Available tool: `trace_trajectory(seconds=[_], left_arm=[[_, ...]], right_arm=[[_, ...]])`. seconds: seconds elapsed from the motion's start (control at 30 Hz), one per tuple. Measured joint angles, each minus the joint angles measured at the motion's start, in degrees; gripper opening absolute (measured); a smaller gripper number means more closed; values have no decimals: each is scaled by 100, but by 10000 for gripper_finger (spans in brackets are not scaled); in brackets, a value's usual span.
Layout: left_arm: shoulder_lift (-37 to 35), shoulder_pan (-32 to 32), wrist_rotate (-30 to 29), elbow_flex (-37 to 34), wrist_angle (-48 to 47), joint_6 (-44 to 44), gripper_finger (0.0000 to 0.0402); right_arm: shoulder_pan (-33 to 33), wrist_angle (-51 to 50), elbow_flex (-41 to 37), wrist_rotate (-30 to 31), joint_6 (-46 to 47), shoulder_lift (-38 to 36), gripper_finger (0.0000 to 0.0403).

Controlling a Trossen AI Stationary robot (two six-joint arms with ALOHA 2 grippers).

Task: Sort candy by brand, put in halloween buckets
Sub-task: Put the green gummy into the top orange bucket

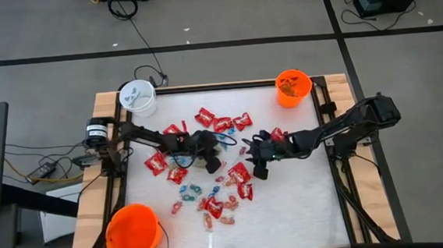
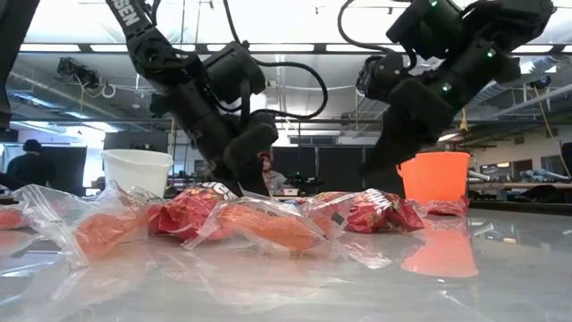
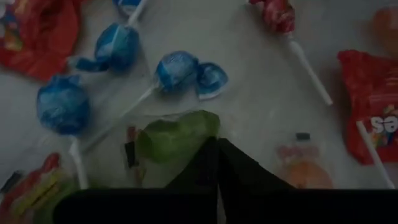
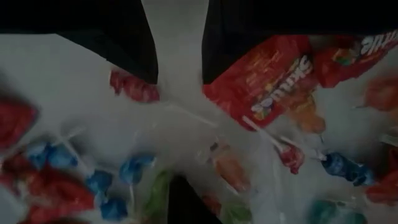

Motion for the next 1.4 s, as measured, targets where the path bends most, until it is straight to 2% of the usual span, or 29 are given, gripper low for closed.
trace_trajectory(seconds=[0.2,0.33,0.43,0.5,0.63,0.77,0.87,0.97,1.13,1.33,1.4], left_arm=[[-421,-244,268,3,320,389,4],[-591,-520,277,-17,932,793,3],[-646,-674,602,-3,1540,1373,2],[-647,-752,904,-2,1897,1695,3],[-635,-855,1091,-6,2283,1762,4],[-635,-962,1123,-6,2215,1801,4],[-633,-1092,1215,-6,2057,2196,4],[-633,-1208,1520,-6,2214,2809,4],[-635,-1255,2068,-6,2403,2933,4],[-635,-1220,2522,-6,2444,2624,4],[-635,-1189,2731,-6,2517,2585,4]], right_arm=[[344,46,0,366,928,44,110],[551,300,6,658,999,-4,91],[652,541,-4,744,996,-17,83],[680,915,2,696,1212,-21,81],[715,1488,9,208,1452,-30,84],[805,1532,7,93,1430,-30,90],[801,1496,4,104,1415,-30,94],[810,1407,4,238,939,-30,98],[1005,1414,2,508,-407,-30,107],[1555,1205,2,2100,-2481,-30,110],[1734,1319,2,2418,-3313,-30,110]])
